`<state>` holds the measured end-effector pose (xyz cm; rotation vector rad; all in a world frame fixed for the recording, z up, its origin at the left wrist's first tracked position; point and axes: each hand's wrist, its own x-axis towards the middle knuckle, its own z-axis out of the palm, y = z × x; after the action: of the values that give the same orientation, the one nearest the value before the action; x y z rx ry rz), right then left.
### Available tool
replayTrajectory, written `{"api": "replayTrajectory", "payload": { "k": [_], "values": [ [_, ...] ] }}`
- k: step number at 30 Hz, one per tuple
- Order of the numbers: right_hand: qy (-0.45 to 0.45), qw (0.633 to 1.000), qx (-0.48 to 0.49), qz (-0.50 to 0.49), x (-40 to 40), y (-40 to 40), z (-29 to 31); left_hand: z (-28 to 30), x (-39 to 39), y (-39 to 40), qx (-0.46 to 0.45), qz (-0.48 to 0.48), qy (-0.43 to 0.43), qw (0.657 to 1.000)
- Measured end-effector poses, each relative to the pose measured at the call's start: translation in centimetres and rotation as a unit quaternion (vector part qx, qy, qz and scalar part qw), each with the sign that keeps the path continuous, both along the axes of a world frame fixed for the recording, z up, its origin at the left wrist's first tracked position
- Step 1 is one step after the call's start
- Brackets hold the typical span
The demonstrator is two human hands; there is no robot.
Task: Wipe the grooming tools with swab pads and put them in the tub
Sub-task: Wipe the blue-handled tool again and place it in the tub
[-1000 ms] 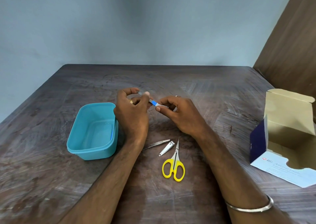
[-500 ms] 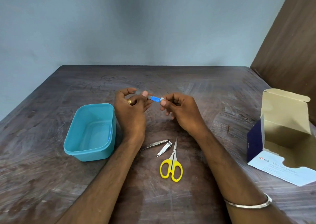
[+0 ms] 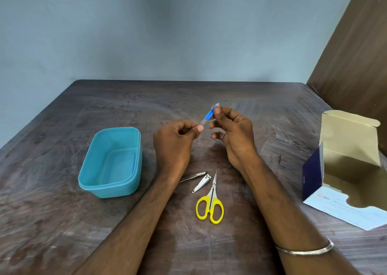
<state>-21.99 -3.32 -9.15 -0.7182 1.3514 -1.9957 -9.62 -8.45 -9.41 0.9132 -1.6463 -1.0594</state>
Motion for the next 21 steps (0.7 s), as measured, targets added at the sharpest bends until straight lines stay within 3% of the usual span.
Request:
{"api": "replayTrajectory", "payload": {
  "k": [8,21],
  "values": [
    [0.052,0.998,0.025,0.039,0.64,0.06,-0.23,0.31,0.23,0.0,0.005,0.016,-0.004,1.0],
    [-0.022,0.999,-0.021,-0.013,0.03,-0.07,-0.07,0.57,0.21,0.25,-0.03,0.0,-0.056,0.998]
  ]
}}
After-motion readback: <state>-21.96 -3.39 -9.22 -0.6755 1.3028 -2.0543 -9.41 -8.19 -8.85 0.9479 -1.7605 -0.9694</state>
